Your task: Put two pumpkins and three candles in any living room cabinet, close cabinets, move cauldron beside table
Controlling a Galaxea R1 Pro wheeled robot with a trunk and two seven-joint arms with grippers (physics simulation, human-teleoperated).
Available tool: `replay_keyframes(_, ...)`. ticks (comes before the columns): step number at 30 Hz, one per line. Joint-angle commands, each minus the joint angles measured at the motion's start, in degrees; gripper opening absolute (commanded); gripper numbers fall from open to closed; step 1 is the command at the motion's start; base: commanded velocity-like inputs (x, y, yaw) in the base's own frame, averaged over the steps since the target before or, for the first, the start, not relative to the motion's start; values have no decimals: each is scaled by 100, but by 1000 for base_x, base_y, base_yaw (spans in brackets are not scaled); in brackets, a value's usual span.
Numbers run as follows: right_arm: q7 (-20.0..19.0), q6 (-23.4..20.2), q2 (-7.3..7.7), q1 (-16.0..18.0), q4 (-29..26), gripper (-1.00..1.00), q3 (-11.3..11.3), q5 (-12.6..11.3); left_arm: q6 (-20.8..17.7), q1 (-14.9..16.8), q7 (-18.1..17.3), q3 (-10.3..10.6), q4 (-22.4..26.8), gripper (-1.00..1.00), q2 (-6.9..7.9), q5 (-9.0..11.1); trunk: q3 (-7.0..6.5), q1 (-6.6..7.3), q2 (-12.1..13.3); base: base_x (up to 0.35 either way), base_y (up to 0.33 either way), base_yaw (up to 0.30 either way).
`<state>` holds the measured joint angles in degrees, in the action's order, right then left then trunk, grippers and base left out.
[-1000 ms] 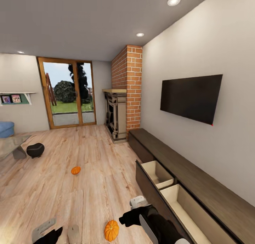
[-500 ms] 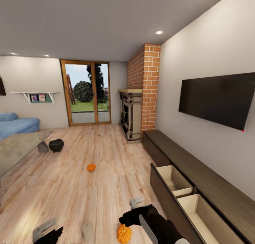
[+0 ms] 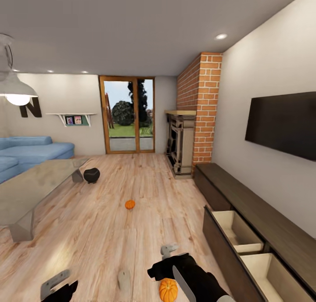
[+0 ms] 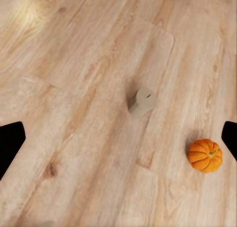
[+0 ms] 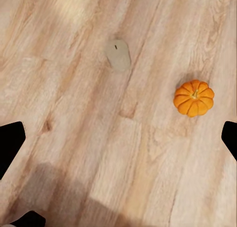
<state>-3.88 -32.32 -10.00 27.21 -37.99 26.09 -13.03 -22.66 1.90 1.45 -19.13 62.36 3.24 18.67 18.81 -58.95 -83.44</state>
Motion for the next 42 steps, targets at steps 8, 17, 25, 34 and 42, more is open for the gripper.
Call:
replay_keyframes(8,-12,-22,0,4,-7,100,1,-1,-63,10,32,8,82,100,6,31,7,0,-4,0,30,194)
replay_keyframes(17,4,-20,3,4,-7,100,1,2,-1808,364,55,35,1000,100,79,-5,7,0,-4,0,4,16)
replay_keyframes(25,13,-15,6,4,-15,100,-11,2,-2707,2087,962,49,447,100,172,-48,7,0,-4,0,0,1)
replay_keyframes(34,19,-13,2,4,-19,100,-16,-3,-2457,2818,1182,58,-219,100,188,-21,7,0,-4,0,0,0)
replay_keyframes(42,41,-6,0,4,-107,100,-35,-7,-2806,3450,1142,64,-620,100,208,-9,7,0,-4,0,0,0)
